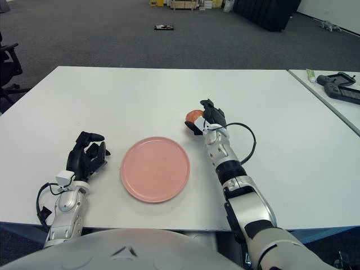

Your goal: Put the apple into the plate.

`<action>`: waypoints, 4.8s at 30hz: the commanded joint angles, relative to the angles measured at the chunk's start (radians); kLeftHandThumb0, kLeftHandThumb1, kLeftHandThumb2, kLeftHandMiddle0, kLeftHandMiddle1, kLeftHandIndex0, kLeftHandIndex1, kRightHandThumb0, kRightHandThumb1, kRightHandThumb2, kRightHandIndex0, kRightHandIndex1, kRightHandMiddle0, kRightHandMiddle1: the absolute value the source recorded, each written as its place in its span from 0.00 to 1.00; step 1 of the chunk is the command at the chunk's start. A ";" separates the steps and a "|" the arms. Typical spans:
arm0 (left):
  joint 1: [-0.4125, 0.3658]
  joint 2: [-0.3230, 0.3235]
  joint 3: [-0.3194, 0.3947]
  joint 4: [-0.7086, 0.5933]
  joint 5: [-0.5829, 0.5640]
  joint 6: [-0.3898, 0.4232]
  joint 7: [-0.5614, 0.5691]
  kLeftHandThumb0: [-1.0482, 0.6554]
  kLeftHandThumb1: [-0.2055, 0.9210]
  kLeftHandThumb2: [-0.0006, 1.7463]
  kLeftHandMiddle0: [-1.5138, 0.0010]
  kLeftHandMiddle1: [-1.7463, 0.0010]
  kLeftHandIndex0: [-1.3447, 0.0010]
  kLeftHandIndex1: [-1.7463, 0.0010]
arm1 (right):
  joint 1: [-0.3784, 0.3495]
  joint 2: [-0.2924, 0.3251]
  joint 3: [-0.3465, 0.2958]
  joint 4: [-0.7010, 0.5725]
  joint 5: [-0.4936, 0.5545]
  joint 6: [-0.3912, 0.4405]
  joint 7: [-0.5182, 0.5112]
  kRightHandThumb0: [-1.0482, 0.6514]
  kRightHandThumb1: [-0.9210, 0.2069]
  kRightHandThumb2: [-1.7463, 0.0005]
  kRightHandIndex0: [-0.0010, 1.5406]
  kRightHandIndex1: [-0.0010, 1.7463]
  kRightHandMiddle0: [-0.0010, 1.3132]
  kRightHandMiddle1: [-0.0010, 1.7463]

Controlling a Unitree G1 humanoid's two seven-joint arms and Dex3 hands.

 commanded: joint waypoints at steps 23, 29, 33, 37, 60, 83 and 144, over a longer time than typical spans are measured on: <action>0.007 -0.001 0.004 -0.017 0.001 0.012 0.009 0.60 0.62 0.60 0.62 0.12 0.76 0.00 | -0.076 -0.001 0.003 0.106 -0.031 -0.177 -0.175 0.61 0.68 0.14 0.50 0.97 0.38 1.00; 0.006 -0.002 0.005 -0.020 -0.001 0.015 0.009 0.61 0.61 0.61 0.62 0.13 0.76 0.00 | -0.078 -0.002 0.002 0.112 -0.029 -0.197 -0.209 0.61 0.71 0.12 0.51 0.97 0.39 1.00; 0.004 -0.004 0.005 -0.021 0.002 0.014 0.011 0.61 0.61 0.61 0.62 0.13 0.76 0.00 | -0.077 -0.005 0.002 0.112 -0.026 -0.213 -0.219 0.61 0.72 0.11 0.52 0.97 0.40 1.00; 0.004 -0.004 0.005 -0.022 0.004 0.014 0.013 0.61 0.60 0.61 0.61 0.14 0.75 0.00 | -0.078 -0.007 0.002 0.113 -0.026 -0.220 -0.220 0.61 0.72 0.11 0.52 0.97 0.40 1.00; -0.003 -0.002 0.007 -0.016 0.006 0.001 0.016 0.61 0.58 0.63 0.61 0.12 0.75 0.00 | -0.068 -0.014 -0.018 0.068 0.022 -0.236 -0.105 0.51 0.42 0.39 0.23 0.90 0.16 0.92; -0.003 -0.007 0.007 -0.027 0.000 0.011 0.015 0.61 0.58 0.64 0.61 0.12 0.75 0.00 | -0.055 -0.077 0.065 -0.034 -0.050 -0.136 0.127 0.06 0.22 0.70 0.00 0.00 0.00 0.00; 0.016 -0.003 0.013 -0.053 0.012 0.014 0.029 0.61 0.52 0.68 0.59 0.11 0.71 0.00 | -0.133 0.034 0.046 0.455 0.042 -0.150 0.118 0.13 0.17 0.65 0.01 0.00 0.00 0.11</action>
